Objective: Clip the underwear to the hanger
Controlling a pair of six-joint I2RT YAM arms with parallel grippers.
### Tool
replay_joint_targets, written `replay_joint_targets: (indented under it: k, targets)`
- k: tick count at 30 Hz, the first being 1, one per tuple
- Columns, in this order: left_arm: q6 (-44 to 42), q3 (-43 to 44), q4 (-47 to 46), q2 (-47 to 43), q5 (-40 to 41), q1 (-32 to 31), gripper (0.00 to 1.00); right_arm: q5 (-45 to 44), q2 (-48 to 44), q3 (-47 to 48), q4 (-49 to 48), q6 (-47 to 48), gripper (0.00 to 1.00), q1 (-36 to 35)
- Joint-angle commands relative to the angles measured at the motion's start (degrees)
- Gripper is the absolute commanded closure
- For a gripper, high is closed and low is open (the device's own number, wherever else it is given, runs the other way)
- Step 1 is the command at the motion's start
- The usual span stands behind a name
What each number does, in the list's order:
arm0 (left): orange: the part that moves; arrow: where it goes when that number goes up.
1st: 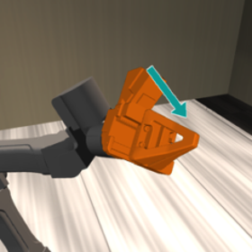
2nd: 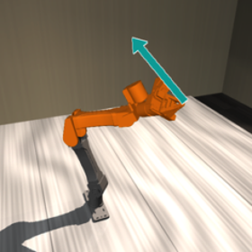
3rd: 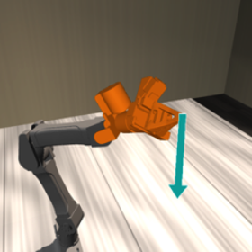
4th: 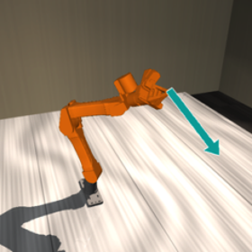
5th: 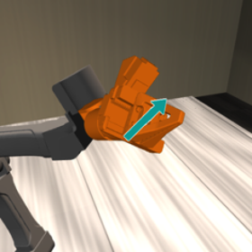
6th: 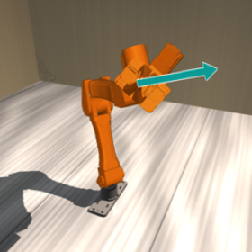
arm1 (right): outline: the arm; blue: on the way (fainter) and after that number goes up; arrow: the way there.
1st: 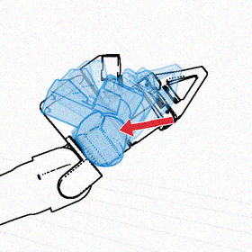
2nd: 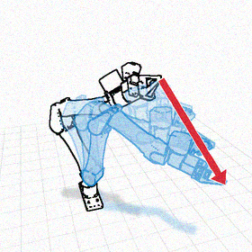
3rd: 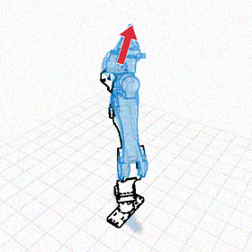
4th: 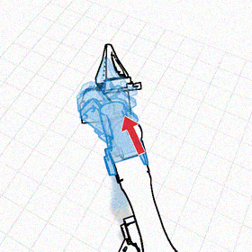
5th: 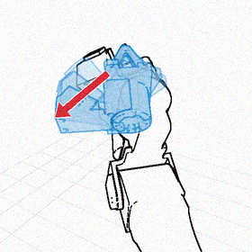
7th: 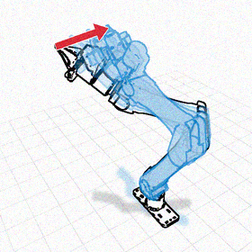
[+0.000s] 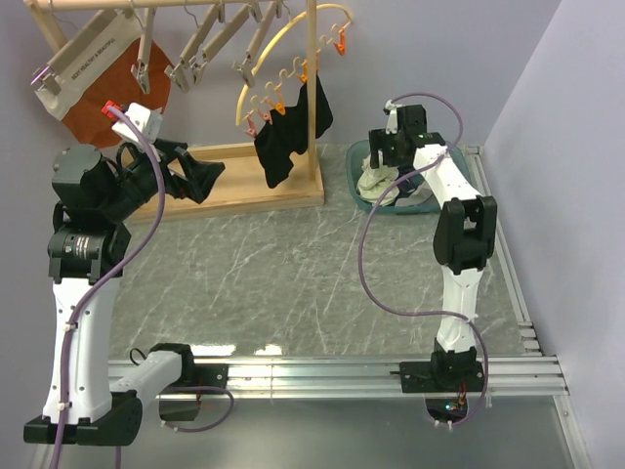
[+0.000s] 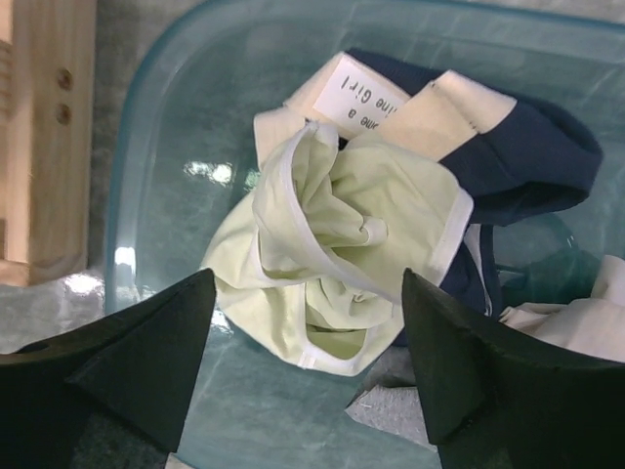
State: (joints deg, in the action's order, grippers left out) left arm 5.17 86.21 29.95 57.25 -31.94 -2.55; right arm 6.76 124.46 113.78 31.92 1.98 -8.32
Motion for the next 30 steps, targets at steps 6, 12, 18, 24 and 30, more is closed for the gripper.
replay_joint_targets:
  k: [6, 12, 18, 24, 30]
  targets:
    - [0.5, 0.8, -0.8, 1.1, -1.5, 0.1, 0.01, 4.0, 0.3, 1.9, 2.0, 3.1, 0.44, 0.8]
    - [1.2, 0.3, -1.4, 1.2, -2.7, 0.1, 0.02, 9.4, -7.2, -0.8, 4.6, 6.3, 1.00, 0.8]
    - [2.8, -1.2, -2.5, 1.5, -2.8, 0.2, 0.02, 13.5, -16.0, 0.9, 8.8, 5.6, 1.00, 0.8]
    - [3.9, -1.3, -3.1, 2.8, -3.2, 0.1, 0.03, 19.3, -21.3, 4.6, 13.6, 4.4, 1.00, 0.3]
    - [3.2, -2.3, -2.7, 3.1, -3.1, 0.1, 0.03, 24.3, -29.7, 1.1, 15.6, 3.4, 1.00, -0.2]
